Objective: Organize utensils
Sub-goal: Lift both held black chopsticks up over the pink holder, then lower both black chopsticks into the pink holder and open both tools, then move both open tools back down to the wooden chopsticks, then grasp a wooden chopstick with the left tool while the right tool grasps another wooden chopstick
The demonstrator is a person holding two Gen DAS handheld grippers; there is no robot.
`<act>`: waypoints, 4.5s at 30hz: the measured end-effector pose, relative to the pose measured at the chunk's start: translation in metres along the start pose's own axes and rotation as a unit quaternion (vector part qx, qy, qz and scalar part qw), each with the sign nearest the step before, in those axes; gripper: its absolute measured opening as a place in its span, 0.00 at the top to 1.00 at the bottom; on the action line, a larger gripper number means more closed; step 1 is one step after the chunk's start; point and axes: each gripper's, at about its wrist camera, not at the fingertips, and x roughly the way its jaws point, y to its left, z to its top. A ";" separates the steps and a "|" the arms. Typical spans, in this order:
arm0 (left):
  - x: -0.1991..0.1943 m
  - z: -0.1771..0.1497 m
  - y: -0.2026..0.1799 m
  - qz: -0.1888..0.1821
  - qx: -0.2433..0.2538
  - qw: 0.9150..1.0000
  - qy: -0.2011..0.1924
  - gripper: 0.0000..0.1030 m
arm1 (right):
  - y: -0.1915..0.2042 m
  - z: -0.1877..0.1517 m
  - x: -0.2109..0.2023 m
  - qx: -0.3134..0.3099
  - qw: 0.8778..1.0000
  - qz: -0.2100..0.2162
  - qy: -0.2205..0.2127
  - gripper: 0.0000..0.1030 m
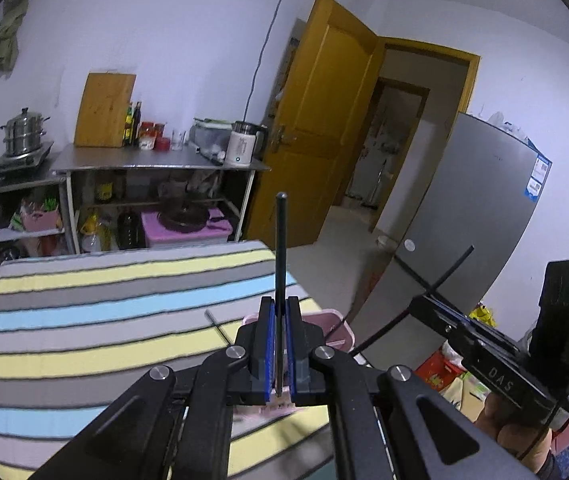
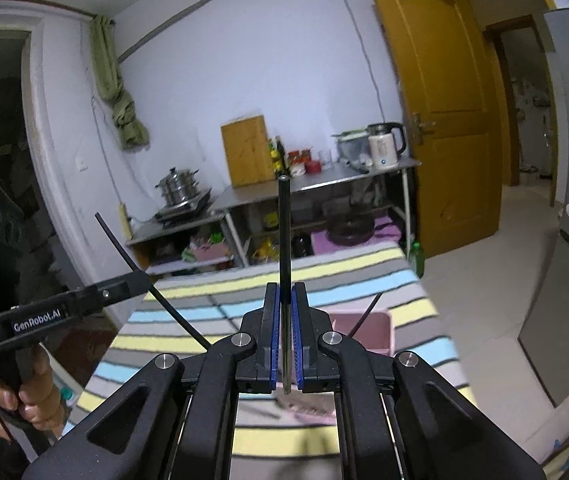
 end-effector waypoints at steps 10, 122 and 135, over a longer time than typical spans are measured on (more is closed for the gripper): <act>0.051 0.008 0.000 0.015 0.011 1.000 0.016 0.95 | -0.013 0.001 0.019 0.009 1.000 -0.016 -0.005 0.94; 0.112 -0.186 0.186 0.159 -0.141 0.964 0.161 0.90 | 0.040 -0.172 0.099 -0.016 0.975 0.066 0.210 0.85; 0.096 -0.190 0.194 0.164 -0.109 0.965 0.172 0.95 | 0.052 -0.174 0.107 -0.021 0.973 0.074 0.217 0.85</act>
